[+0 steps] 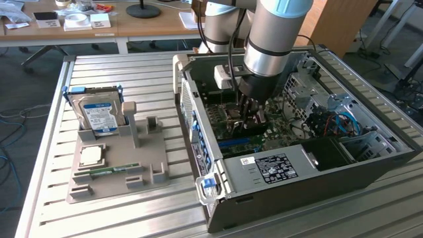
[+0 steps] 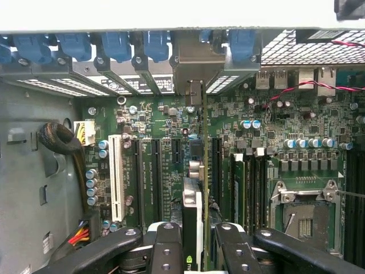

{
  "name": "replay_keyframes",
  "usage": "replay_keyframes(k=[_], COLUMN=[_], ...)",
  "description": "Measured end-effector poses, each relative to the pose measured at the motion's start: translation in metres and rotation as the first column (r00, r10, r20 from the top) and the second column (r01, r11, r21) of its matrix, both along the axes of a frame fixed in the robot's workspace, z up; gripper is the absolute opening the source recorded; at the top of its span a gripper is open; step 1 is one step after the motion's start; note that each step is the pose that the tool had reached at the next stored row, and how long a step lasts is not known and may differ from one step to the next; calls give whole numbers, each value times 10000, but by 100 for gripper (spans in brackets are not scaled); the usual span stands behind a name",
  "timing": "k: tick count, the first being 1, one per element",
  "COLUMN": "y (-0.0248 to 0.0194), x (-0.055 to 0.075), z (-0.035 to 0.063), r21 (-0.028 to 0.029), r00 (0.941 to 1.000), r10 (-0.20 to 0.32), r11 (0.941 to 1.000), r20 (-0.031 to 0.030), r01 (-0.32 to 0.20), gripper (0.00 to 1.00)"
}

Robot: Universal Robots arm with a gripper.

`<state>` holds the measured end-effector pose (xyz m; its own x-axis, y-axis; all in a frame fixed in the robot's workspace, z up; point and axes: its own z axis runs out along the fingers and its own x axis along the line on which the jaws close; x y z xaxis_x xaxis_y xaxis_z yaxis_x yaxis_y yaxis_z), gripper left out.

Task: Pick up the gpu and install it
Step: 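Insert the gpu into the slot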

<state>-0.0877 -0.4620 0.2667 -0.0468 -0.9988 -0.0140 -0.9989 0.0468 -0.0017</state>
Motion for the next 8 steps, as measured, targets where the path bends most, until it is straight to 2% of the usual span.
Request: replay_keyframes(k=[8], y=[0], x=[-7], z=[-5], r21=[1], r00=[10000], r10=[-1], r11=[10000], r20=[0], r01=[1], gripper=[27])
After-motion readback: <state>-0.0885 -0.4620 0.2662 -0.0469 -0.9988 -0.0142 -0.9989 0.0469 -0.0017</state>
